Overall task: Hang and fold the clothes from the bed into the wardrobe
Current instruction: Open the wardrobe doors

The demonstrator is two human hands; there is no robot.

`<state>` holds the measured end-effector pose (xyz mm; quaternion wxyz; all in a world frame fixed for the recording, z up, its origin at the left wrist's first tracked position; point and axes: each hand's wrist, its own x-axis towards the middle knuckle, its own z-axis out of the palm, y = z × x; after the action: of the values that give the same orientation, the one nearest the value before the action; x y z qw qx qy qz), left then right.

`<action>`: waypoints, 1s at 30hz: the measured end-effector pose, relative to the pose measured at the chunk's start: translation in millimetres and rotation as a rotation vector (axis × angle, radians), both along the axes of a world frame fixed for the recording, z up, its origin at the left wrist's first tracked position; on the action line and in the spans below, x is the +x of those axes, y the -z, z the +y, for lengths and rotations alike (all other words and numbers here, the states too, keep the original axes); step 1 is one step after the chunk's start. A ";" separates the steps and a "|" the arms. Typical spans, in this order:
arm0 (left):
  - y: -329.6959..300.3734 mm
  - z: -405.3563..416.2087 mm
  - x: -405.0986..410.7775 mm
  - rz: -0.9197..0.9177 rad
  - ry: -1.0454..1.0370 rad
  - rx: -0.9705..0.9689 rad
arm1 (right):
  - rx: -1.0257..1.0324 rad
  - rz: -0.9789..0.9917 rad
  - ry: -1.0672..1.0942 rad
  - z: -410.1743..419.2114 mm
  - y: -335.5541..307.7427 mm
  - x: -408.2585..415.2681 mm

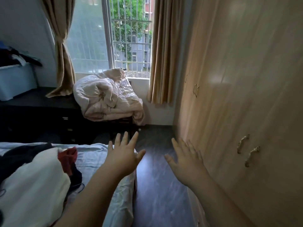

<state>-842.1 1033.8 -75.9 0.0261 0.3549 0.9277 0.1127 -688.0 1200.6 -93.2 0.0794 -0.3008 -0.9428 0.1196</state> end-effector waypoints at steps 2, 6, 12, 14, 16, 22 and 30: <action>2.9 25.9 -26.5 -0.010 0.028 -0.015 | -0.021 0.000 0.018 23.6 3.8 -27.3; 7.5 84.1 -85.7 -0.012 0.051 -0.040 | -0.041 -0.017 0.022 76.9 8.9 -84.2; 21.3 205.9 -181.9 -0.016 0.071 -0.043 | -0.049 -0.054 0.029 187.3 18.6 -172.3; 22.9 249.9 -215.0 -0.022 0.069 -0.049 | -0.048 -0.073 0.032 233.9 19.5 -202.5; 21.3 290.5 -246.0 -0.032 0.051 -0.051 | -0.051 -0.094 0.029 278.4 14.9 -233.5; 16.9 379.0 -333.4 -0.047 0.027 -0.024 | -0.030 -0.092 -0.018 371.6 6.4 -336.7; 35.2 482.5 -457.3 -0.081 0.032 -0.028 | 0.007 -0.166 0.003 473.6 15.6 -458.9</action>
<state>-1299.4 1516.4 -111.1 0.0706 0.3644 0.9216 0.1137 -1146.8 1674.2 -108.8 0.0024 -0.3106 -0.9462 0.0908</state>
